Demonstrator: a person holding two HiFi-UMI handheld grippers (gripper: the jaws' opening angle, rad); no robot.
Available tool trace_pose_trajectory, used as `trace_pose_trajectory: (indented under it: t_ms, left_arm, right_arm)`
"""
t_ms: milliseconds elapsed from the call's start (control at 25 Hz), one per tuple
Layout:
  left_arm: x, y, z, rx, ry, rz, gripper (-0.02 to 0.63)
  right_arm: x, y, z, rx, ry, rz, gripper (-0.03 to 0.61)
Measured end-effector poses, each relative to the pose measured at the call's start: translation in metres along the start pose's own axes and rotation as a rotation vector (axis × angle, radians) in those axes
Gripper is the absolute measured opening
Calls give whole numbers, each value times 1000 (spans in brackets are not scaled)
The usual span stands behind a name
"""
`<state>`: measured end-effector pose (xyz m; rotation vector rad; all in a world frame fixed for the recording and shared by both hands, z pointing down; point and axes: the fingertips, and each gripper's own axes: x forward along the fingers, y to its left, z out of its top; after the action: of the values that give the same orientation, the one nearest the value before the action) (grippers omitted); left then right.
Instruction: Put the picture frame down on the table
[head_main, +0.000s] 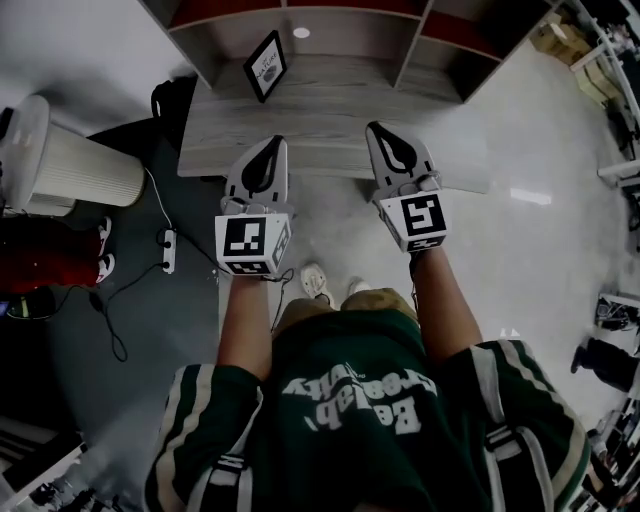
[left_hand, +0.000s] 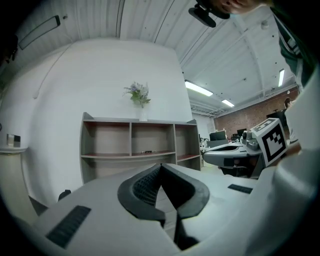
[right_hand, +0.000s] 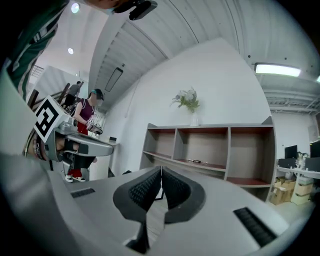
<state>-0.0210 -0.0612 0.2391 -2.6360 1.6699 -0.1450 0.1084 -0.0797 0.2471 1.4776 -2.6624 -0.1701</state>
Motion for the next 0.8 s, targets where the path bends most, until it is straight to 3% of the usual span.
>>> trace_pose_trajectory:
  t_ms: [400, 600, 800]
  left_arm:
    - [-13, -121, 48, 30, -16, -58, 18]
    - [-31, -153, 75, 52, -28, -43, 18]
    - [-44, -174, 70, 49, -20, -18, 18]
  right_arm:
    - [-94, -31, 39, -33, -31, 44, 35]
    - [-133, -49, 62, -41, -52, 41, 35]
    - [-159, -52, 54, -30, -62, 40, 35]
